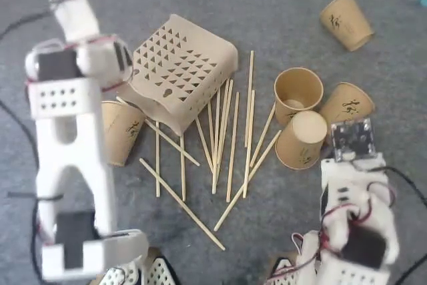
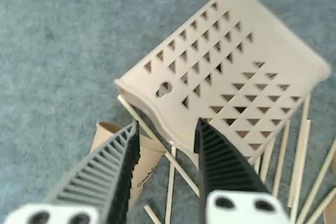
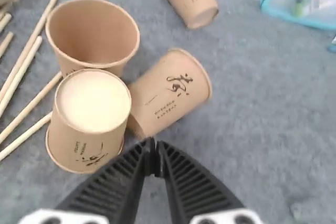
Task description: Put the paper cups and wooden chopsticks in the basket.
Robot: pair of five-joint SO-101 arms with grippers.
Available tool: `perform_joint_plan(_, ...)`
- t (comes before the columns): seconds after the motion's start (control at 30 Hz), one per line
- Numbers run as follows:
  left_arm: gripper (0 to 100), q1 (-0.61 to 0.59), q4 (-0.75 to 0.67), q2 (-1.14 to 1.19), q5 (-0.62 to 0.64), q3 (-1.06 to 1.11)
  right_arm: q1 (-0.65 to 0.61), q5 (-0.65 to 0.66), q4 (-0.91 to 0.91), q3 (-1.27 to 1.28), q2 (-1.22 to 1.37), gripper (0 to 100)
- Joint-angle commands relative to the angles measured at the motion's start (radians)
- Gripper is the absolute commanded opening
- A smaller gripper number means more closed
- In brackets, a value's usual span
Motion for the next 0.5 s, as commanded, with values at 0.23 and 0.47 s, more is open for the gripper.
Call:
perform_joint_plan(0.23,16,-0.180,-0.652,-0.425,0.008,0.894,0.025,-0.046,-0.071,-0.574,0.697,0.9)
perform_joint_plan(0.47,17,-0.210,-0.936,-0.379,0.006,1.118,0.056,-0.041,-0.213,-0.859,1.109,0.9)
